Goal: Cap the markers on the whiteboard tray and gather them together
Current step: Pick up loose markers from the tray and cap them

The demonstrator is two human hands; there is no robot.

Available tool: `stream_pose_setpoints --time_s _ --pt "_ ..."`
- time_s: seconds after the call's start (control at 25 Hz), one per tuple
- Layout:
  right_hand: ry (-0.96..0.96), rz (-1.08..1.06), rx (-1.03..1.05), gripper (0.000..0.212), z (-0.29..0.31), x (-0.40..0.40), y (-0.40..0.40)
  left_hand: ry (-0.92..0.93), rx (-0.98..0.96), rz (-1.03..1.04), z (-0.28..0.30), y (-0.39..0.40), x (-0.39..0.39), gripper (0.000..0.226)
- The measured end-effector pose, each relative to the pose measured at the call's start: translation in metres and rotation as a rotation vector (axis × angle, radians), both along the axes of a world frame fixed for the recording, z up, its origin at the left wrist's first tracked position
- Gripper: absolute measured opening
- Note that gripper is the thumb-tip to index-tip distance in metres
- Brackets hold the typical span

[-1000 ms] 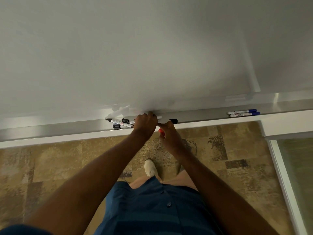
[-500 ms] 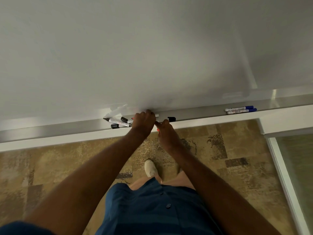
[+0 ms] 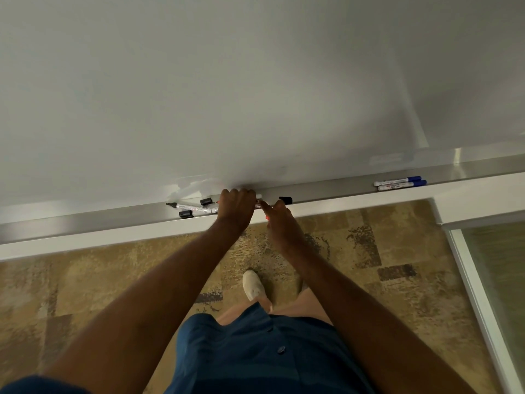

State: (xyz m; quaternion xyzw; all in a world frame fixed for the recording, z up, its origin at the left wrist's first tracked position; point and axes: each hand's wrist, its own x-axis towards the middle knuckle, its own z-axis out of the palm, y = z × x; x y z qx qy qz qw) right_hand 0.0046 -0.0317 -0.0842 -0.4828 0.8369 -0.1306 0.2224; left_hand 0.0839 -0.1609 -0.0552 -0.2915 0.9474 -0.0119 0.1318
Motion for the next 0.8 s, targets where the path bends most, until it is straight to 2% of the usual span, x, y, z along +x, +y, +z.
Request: stream_pose_setpoints --time_s 0.16,0.52,0.8 --pt "-0.012 -0.022 0.024 0.079 -0.0014 -0.0053 0.0067 -0.012 -0.02 -0.004 0.0004 0.0003 0.0001 0.018" --pt "-0.006 -0.01 0.052 0.081 -0.0015 -0.0072 0.0087 0.017 0.047 0.076 0.0048 -0.0048 -0.0037 0.015" --pt "-0.004 0.009 0.069 0.085 0.0021 -0.0082 0.0079 0.018 0.048 0.036 0.0013 -0.0046 -0.0025 0.019"
